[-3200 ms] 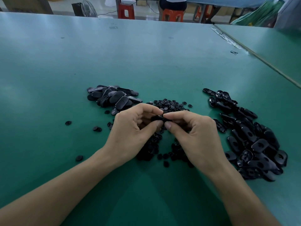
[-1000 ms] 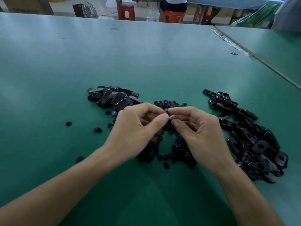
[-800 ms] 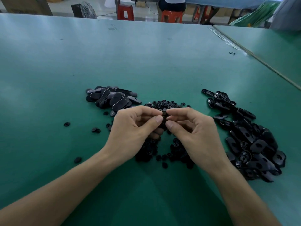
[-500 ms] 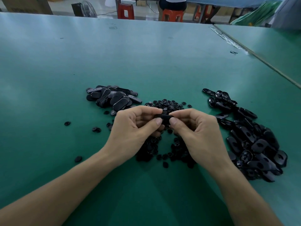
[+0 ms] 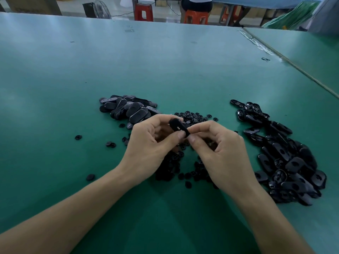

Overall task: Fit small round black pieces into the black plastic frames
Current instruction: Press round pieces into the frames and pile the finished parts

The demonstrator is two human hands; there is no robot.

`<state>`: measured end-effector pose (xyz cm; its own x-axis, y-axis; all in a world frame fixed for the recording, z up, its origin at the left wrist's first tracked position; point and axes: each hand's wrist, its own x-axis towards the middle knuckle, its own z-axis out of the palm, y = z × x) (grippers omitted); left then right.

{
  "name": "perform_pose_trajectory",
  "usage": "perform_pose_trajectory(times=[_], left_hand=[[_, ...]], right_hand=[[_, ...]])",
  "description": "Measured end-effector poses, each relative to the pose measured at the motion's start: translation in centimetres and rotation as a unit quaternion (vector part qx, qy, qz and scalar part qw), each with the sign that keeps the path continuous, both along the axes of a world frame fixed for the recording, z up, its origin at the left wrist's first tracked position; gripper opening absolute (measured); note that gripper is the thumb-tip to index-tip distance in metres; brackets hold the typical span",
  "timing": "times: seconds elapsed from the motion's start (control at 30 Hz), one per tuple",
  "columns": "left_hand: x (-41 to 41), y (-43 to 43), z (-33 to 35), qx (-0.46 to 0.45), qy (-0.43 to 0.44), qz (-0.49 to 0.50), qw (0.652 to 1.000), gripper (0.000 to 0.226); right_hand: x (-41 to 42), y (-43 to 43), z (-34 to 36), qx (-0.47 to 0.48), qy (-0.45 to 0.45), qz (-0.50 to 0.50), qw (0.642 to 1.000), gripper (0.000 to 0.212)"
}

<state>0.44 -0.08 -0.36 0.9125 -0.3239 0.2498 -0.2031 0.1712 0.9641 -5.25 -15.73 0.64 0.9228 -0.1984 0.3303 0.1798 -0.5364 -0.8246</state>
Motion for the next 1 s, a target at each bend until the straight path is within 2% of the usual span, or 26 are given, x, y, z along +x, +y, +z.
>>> perform_pose_trajectory(times=[0.1,0.2,0.37,0.53,0.6,0.77,0.87,1.0], left_hand=[[0.1,0.0,-0.1,-0.006,0.005,0.021,1.0,0.03],[0.1,-0.1,-0.2,-0.015,0.009,0.03,0.999,0.037],[0.2,-0.2,0.0,-0.013,0.017,0.03,0.999,0.042],[0.5,-0.1,-0.2,0.012,0.015,0.033,0.999,0.035],[0.6,0.0,-0.4,0.019,0.012,0.039,0.999,0.027],[0.6,0.1,-0.6,0.05,-0.001,0.048,0.998,0.025],[0.5,0.1,-0.5,0.035,0.007,0.04,0.999,0.024],[0.3,0.1,-0.5,0.035,0.01,0.034,0.999,0.018]], right_hand=[[-0.1,-0.4,-0.1,-0.15,0.018,-0.027,0.988,0.012],[-0.1,-0.3,-0.1,-0.257,0.067,0.019,0.964,0.014],[-0.1,0.3,0.3,-0.278,0.08,0.032,0.957,0.015],[0.1,0.7,0.4,-0.31,0.082,0.027,0.947,0.018],[0.2,0.7,0.2,-0.295,0.07,0.017,0.953,0.019],[0.1,0.5,0.0,-0.154,0.015,-0.032,0.987,0.014],[0.2,0.4,0.0,-0.107,-0.012,-0.052,0.993,0.01],[0.2,0.1,0.1,-0.055,-0.012,-0.043,0.998,0.016]])
